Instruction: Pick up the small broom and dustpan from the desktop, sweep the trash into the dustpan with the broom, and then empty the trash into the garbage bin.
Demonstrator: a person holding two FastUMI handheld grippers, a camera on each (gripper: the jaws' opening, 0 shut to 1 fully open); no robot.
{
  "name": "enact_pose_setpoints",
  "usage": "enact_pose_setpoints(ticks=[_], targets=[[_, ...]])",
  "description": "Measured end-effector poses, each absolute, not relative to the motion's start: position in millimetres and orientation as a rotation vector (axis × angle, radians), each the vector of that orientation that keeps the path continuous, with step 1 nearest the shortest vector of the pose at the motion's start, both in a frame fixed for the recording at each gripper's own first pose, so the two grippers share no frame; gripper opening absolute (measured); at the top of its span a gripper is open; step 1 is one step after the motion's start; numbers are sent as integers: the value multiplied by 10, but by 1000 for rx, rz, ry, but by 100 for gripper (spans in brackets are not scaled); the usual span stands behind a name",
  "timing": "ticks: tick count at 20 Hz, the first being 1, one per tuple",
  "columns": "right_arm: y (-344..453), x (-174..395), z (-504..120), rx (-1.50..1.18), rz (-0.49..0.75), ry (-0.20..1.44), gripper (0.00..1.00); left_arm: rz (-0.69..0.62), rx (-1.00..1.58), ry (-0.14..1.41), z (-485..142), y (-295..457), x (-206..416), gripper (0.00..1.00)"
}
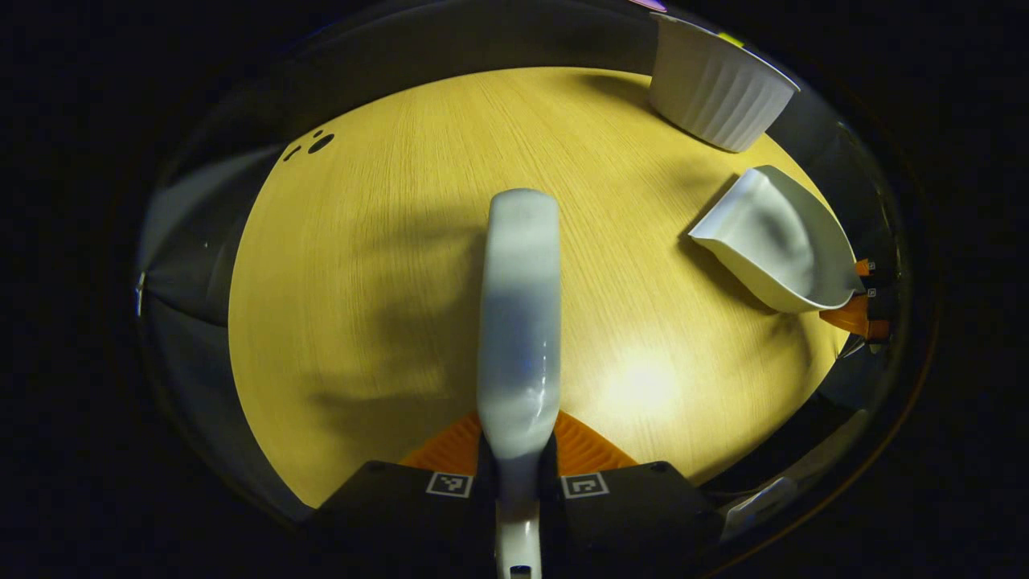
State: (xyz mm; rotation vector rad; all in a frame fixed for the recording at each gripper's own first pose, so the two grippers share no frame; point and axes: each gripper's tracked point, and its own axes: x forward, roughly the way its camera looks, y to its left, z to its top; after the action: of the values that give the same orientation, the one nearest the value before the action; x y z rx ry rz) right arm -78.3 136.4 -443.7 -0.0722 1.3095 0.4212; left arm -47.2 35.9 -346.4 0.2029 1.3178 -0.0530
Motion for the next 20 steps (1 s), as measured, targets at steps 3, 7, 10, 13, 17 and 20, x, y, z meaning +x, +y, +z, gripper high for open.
enact_pose_setpoints(ticks=[3, 7, 10, 13, 17, 20], targets=[[1389, -785, -4526, -61, 416, 1320, 36, -53, 203, 1318, -3440, 356, -466, 27], [1425, -880, -4568, -23, 428, 1344, 39, -59, 234, 1306, -3325, 348, -367, 30], [1393, -911, -4542, -39, 439, 1347, 37, -64, 273, 1293, -3287, 353, -371, 31], [1384, -944, -4515, -41, 448, 1342, 39, -71, 285, 1284, -3268, 371, -381, 31], [1380, -974, -4519, -23, 441, 1357, 39, -63, 270, 1283, -3210, 360, -457, 31], [1369, -991, -4476, -3, 439, 1364, 41, -55, 262, 1276, -3156, 356, -493, 31]])
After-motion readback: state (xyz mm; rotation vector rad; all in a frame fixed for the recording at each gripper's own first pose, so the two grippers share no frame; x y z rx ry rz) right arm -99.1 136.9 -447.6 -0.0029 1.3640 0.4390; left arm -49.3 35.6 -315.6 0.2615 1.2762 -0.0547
